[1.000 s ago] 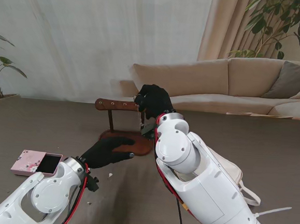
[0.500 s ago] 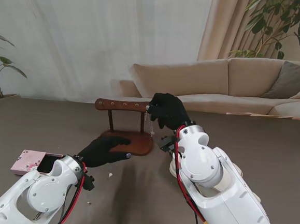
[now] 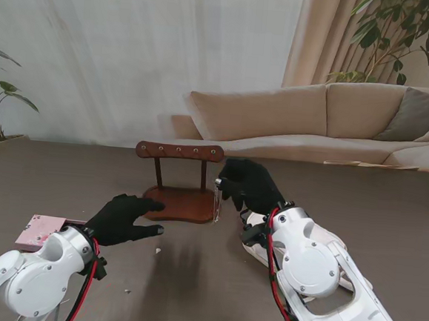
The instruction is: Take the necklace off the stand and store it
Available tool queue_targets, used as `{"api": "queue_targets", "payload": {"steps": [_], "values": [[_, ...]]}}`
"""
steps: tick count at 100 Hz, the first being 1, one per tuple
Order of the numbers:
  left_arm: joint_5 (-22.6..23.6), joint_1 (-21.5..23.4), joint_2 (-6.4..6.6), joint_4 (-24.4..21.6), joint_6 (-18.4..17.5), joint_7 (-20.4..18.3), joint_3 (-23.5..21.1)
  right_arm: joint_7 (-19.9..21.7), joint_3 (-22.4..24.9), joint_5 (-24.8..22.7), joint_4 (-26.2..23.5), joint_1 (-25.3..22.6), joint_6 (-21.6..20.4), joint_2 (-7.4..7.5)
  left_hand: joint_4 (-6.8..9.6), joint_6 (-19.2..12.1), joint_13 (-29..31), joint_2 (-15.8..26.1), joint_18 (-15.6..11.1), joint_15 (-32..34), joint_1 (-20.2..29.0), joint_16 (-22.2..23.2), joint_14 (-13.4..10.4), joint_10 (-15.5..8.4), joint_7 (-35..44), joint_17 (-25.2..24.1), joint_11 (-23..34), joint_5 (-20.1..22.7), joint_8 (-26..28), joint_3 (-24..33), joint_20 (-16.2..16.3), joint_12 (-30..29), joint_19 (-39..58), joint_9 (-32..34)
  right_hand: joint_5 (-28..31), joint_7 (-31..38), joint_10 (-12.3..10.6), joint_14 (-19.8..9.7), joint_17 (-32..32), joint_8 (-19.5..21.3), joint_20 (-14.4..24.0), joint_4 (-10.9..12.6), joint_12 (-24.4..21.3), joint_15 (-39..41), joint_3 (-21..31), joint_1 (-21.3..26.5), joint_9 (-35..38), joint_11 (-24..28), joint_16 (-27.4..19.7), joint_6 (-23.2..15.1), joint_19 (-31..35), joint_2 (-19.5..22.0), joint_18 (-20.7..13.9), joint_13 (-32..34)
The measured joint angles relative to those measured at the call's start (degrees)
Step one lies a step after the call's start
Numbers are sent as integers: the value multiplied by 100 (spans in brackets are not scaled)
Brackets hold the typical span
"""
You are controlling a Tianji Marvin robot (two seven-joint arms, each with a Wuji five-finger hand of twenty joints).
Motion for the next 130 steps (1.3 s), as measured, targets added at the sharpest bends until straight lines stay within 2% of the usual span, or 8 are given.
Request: {"api": "queue_targets", "payload": {"steps": [31, 61, 88, 99, 102, 111, 125, 130], "values": [[558, 627, 42, -234, -69, -204, -737, 201, 201, 42, -139, -348, -160, 98, 0, -296, -319, -25, -294, 45, -270, 117, -302, -328, -180, -182, -25, -498, -77, 661, 0, -8, -9, -443, 4, -17, 0, 0, 0, 0, 0, 0, 0, 0, 0, 0, 0, 0, 0, 0, 0, 0, 0, 0], [1142, 1156, 71, -355, -237, -587, -1537, 368, 323, 85, -189, -599, -300, 158, -20, -504, -882, -623, -928, -221, -715, -639, -832, -627, -482, -659, -166, -1170, -418, 1231, -311, -278, -359, -1193, 6, -24, 0, -1, 0, 0, 0, 0, 0, 0, 0, 0, 0, -1, 0, 0, 1, 0, 0, 0], [1695, 1448, 133, -339, -258, -881, -2014, 475, 422, 128, -191, -702, -362, 189, -20, -598, -1448, -1166, -1297, -382, -911, -1087, -1268, -767, -737, -656, -348, -1822, -957, 1611, -1427, -651, -865, -2034, 7, -25, 0, -1, 0, 0, 0, 0, 0, 0, 0, 0, 0, -2, 0, 0, 1, 0, 0, 0], [1999, 1497, 137, -268, -226, -893, -2106, 517, 447, 128, -196, -730, -362, 206, -42, -598, -1460, -1248, -1371, -470, -956, -1618, -1322, -774, -779, -622, -375, -2026, -1089, 1691, -1987, -767, -923, -2307, 7, -25, 0, -1, 0, 0, 0, 0, 0, 0, 0, 0, 1, -2, 0, 0, 1, 0, 0, 0], [2026, 1510, 137, -242, -203, -884, -2123, 524, 452, 126, -200, -737, -362, 210, -132, -598, -1470, -1321, -1380, -506, -957, -1745, -1326, -774, -779, -612, -403, -2085, -1101, 1740, -2073, -774, -923, -2371, 7, -25, 0, -1, 0, 0, 0, 0, 0, 0, 0, 0, 1, -2, 0, 0, 1, 0, 0, 0], [2163, 1544, 137, -125, -177, -699, -2149, 539, 457, 117, -206, -744, -362, 220, -140, -537, -1540, -1311, -1444, -581, -1151, -2066, -1380, -775, -779, -607, -365, -2233, -1121, 1843, -2301, -787, -923, -2440, 7, -25, 0, -1, 0, 0, 0, 0, 0, 0, 0, 0, 0, -2, 0, 0, 1, 0, 0, 0], [2878, 1593, 133, -2, -176, -573, -2200, 559, 442, 148, -209, -744, -340, 225, -140, -411, -1544, -1377, -1454, -641, -1251, -2466, -1382, -771, -803, -607, -428, -2304, -1167, 1976, -2539, -857, -984, -2515, 7, -25, 0, -1, 0, 0, 0, 0, 0, 0, 0, 0, 0, -2, 0, 0, 1, 0, 0, 0], [2873, 1594, 133, 48, -175, -571, -2217, 571, 436, 161, -212, -746, -335, 226, -244, -394, -1544, -1528, -1457, -644, -1254, -2480, -1382, -770, -803, -607, -428, -2304, -1183, 2124, -2601, -857, -987, -2515, 7, -25, 0, -1, 0, 0, 0, 0, 0, 0, 0, 0, 1, -2, 0, 0, 1, 0, 0, 0]]}}
